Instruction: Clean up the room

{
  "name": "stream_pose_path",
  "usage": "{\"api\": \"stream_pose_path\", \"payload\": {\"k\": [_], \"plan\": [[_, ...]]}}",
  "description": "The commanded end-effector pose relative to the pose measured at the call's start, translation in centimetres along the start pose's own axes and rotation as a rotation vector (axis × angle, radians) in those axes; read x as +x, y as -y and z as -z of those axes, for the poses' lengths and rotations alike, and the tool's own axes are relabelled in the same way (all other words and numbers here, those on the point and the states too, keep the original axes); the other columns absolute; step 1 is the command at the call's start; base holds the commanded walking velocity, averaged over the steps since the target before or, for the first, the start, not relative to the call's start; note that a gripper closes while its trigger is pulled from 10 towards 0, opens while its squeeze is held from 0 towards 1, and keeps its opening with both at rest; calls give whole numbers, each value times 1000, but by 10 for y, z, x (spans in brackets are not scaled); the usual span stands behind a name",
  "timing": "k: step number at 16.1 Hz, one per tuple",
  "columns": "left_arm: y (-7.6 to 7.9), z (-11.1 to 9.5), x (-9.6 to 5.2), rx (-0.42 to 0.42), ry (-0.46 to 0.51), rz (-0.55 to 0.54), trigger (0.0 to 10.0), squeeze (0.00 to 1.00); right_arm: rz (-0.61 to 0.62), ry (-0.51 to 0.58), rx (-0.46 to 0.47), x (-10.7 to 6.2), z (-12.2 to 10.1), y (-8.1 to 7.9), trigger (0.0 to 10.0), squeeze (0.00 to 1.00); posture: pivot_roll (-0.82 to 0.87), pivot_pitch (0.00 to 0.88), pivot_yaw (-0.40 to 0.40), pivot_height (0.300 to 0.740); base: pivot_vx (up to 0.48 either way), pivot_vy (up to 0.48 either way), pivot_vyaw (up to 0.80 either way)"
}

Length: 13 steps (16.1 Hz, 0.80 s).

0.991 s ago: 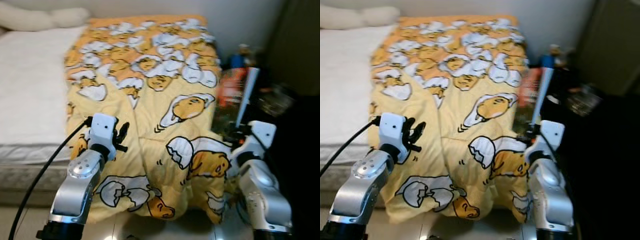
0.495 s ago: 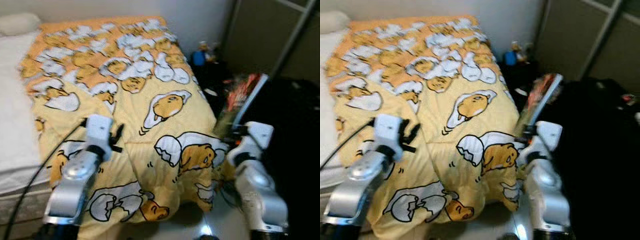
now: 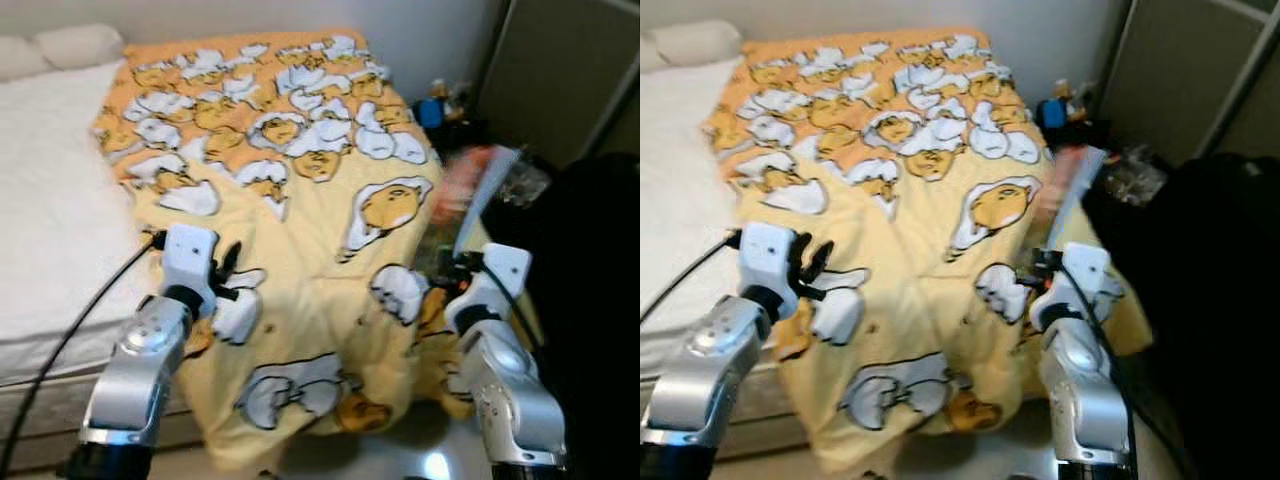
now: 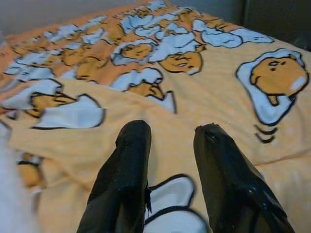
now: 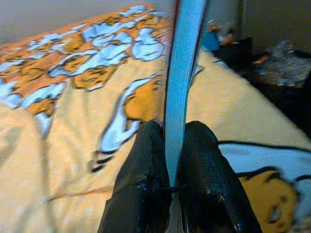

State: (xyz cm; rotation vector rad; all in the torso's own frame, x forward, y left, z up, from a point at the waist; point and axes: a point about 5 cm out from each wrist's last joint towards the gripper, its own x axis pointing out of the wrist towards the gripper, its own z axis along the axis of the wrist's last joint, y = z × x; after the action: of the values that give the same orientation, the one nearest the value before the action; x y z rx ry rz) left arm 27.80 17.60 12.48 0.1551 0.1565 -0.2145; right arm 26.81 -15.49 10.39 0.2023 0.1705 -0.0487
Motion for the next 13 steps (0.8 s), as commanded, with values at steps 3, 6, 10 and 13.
{"api": "stream_pose_path", "payload": {"k": [3,6,10,13], "plan": [[9,-3,2,2,6,36,10000,27,16,59,-28,-4,-8,4,10000,0,-30,0,64,740,0,377,0],[9,-5,3,5,13,38,10000,27,-2,61,-20,-4,-8,1,10000,0,-23,0,62,740,0,380,0],[8,-5,2,8,13,40,10000,31,-8,61,-21,-5,-7,-1,10000,0,-20,0,60,740,0,382,0],[7,-5,0,10,11,39,10000,31,-15,56,-18,-5,-6,-2,10000,0,-15,0,60,740,0,382,0]]}}
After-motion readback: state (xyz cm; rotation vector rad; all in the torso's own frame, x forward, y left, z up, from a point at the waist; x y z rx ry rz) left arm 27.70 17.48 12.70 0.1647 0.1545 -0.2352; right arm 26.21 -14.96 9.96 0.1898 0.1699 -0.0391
